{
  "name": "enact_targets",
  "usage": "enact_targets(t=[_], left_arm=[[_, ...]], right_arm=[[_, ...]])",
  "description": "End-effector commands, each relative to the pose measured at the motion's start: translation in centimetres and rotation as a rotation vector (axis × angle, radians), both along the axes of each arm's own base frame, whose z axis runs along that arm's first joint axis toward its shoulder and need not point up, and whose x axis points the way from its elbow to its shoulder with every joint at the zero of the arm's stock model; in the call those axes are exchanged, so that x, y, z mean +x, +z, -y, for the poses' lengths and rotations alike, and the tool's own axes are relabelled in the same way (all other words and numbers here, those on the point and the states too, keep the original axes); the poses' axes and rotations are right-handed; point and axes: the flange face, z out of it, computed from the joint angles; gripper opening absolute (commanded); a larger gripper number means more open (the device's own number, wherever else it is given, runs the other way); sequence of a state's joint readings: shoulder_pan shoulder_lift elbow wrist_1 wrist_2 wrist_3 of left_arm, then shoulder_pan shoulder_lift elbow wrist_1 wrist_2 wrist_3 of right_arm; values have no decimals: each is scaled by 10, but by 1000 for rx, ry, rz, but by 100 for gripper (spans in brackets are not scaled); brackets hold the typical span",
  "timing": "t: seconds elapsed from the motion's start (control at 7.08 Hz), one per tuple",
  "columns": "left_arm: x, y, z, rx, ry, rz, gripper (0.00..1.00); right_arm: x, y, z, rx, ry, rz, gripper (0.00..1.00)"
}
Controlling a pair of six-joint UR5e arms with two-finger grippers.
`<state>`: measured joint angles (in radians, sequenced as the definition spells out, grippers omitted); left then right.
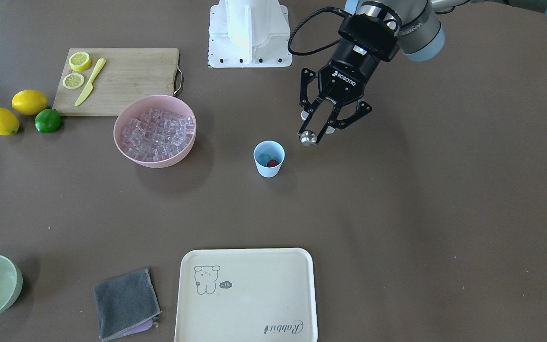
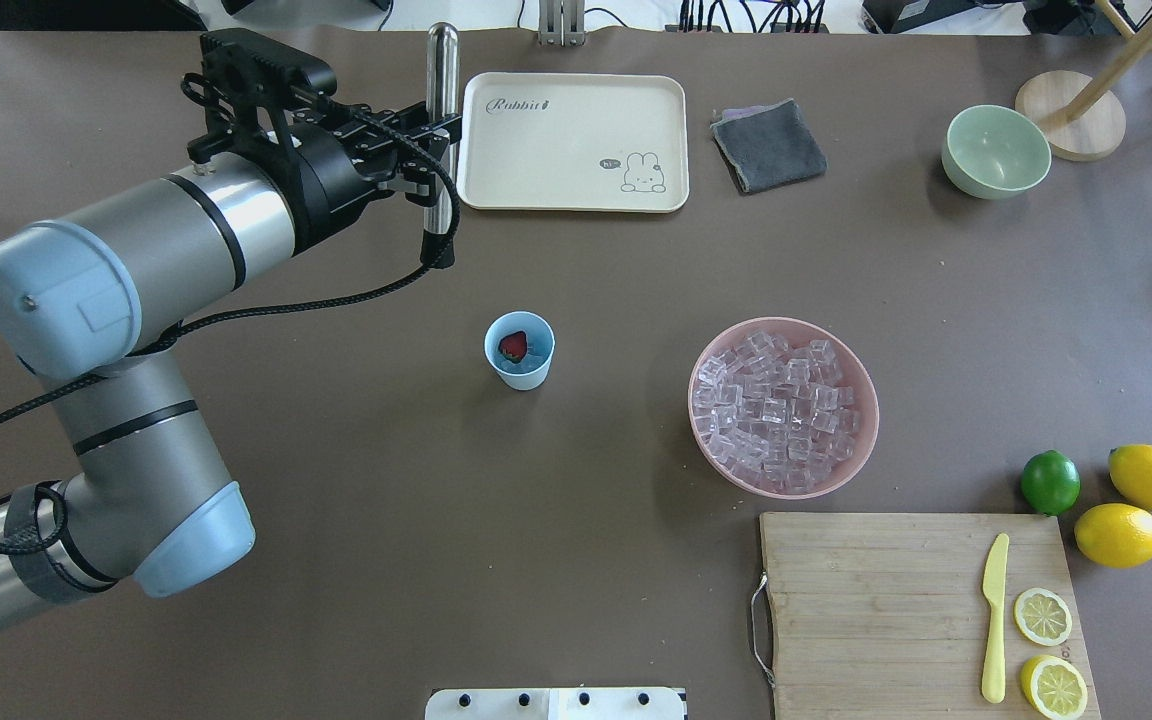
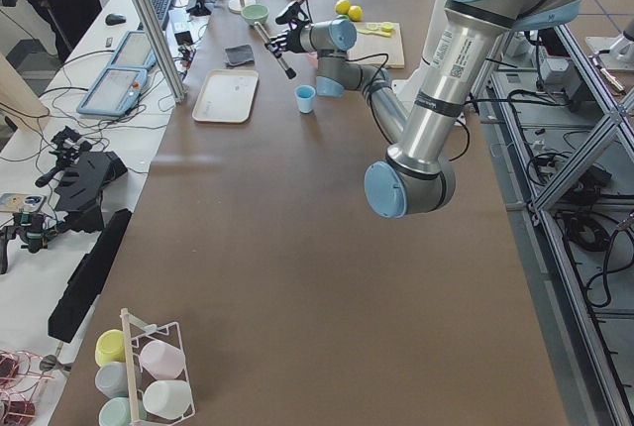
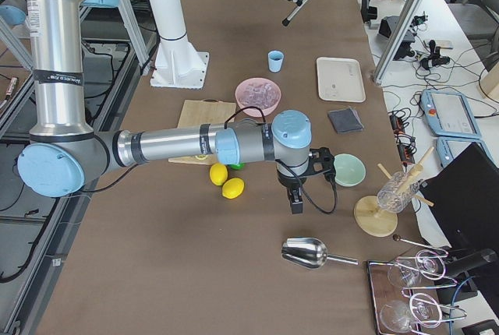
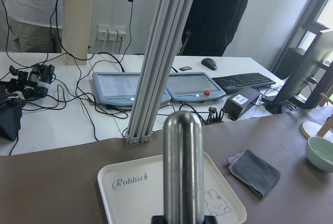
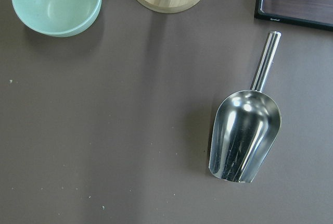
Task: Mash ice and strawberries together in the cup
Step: 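Bring the metal rod in the left gripper over the blue cup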
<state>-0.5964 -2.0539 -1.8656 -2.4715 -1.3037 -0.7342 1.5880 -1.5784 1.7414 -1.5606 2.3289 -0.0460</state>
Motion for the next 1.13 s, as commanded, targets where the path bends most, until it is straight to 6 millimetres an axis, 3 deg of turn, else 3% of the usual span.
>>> enact_targets(t=[0.0,0.14,0.28,0.57,0.99], left_arm=[[48,17,-25,67,-93,-130,0],[76,48,-25,92,-130,-229,0],[83,50,-21,101,-131,-258,0],[95,59,-32,99,-111,-233,0],[137,86,-65,73,-138,-187,0]], right_arm=[[0,-3,0,6,-1,1,100],[0,-4,1,8,-1,1,100],[0,-3,0,5,-1,1,100],[0,-3,-2,6,1,1,100],[0,-3,1,6,0,0,100]])
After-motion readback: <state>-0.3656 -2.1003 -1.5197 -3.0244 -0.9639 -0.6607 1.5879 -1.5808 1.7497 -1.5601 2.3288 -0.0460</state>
